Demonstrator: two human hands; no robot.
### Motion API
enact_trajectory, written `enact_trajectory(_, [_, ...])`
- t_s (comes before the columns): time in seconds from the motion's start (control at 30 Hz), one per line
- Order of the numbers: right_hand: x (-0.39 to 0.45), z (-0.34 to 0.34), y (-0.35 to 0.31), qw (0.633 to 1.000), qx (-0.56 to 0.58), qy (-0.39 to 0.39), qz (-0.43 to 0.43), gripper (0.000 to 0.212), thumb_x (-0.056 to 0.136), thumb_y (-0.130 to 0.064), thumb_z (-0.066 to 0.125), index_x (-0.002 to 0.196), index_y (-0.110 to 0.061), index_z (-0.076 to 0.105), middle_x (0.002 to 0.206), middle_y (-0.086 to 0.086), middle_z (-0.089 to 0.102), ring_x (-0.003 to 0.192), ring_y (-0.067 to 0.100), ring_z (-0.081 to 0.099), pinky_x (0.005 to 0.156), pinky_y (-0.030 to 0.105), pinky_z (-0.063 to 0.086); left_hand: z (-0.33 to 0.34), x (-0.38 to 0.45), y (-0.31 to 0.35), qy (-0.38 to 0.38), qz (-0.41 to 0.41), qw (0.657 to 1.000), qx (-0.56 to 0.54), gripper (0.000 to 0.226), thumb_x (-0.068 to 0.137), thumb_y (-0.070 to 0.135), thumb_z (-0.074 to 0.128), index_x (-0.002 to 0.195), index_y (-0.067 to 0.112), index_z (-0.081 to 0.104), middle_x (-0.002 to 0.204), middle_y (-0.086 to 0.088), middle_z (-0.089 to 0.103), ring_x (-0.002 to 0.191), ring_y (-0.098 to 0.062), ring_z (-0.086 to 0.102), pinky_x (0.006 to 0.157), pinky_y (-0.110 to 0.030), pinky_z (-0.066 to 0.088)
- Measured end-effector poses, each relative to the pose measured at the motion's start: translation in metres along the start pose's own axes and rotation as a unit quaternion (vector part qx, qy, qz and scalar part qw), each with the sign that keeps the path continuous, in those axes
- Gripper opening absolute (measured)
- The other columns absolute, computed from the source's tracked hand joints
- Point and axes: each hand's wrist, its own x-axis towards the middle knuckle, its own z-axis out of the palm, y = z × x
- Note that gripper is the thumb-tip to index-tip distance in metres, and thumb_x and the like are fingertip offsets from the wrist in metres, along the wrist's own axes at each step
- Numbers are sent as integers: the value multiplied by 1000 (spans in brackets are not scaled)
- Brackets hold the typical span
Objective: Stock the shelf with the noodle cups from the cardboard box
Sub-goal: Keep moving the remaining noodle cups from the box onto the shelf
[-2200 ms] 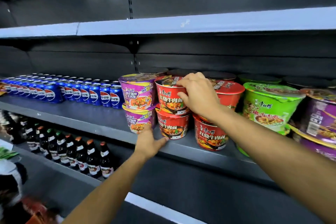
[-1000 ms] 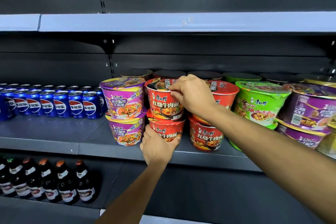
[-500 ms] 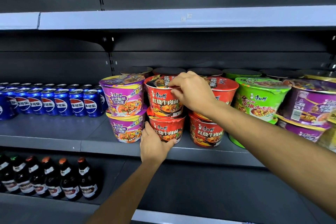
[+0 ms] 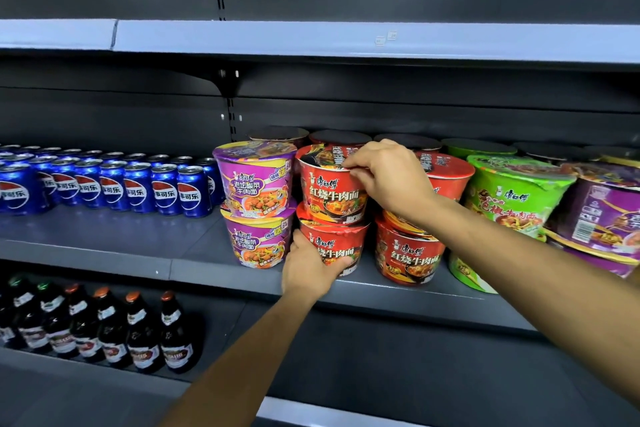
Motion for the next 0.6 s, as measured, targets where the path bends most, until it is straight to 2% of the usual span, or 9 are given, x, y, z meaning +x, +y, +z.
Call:
enact_trajectory(0.1, [0, 0, 0, 1000, -1, 0, 0, 24, 89, -17, 62, 111, -16, 71, 110, 3, 69, 100, 24, 58, 87, 37, 49, -1, 6, -5, -5, 11, 1000, 12, 100, 69, 52, 77, 139, 6, 23, 135, -11, 48, 123, -29, 50, 100, -39, 43])
enact_trajectory(0.27, [0, 0, -2, 1000, -5, -4, 10, 24, 90, -19, 61, 112, -17, 70, 111, 3, 69, 102, 24, 58, 88, 37, 49, -1, 5, -11, -2, 22, 1000, 19, 101, 70, 55, 74, 142, 5, 23, 135, -11, 49, 123, -27, 50, 101, -40, 44])
enact_trajectory(0.37, [1, -3, -3, 1000, -10, -13, 15, 26, 91, -28, 60, 112, -17, 69, 111, 3, 68, 103, 22, 58, 88, 36, 49, -6, -4, -15, 26, 39, 999, 25, 94, 69, 59, 73, 138, 8, 35, 131, -7, 51, 122, -23, 48, 101, -39, 44])
enact_trajectory(0.43, [3, -4, -6, 1000, -10, -11, 23, 29, 91, -34, 58, 113, -18, 68, 111, 3, 67, 104, 21, 57, 86, 35, 47, -18, -14, -19, 99, 74, 992, 31, 69, 72, 54, 73, 120, 12, 50, 113, -1, 54, 111, -20, 51, 92, -34, 46])
enact_trajectory(0.5, [7, -3, -12, 1000, -11, -8, 27, 33, 92, -35, 57, 118, -17, 65, 114, 3, 66, 108, 21, 55, 87, 35, 46, -35, -24, -26, 198, 134, 971, 28, 41, 74, 41, 77, 93, 13, 54, 92, 1, 51, 91, -20, 51, 76, -33, 46])
enact_trajectory(0.53, [9, -2, -16, 1000, -11, -7, 26, 34, 92, -35, 57, 120, -18, 63, 116, 3, 65, 109, 21, 53, 87, 35, 45, -44, -24, -32, 250, 155, 955, 29, 39, 72, 33, 81, 86, 11, 52, 86, -1, 48, 85, -21, 48, 71, -34, 45])
enact_trajectory(0.6, [16, 2, -27, 1000, -10, -4, 17, 34, 92, -34, 56, 122, -18, 62, 118, 2, 64, 111, 21, 52, 88, 34, 45, -62, -20, -49, 333, 157, 929, 32, 45, 65, 22, 87, 88, 3, 53, 88, -9, 49, 87, -25, 45, 76, -36, 41])
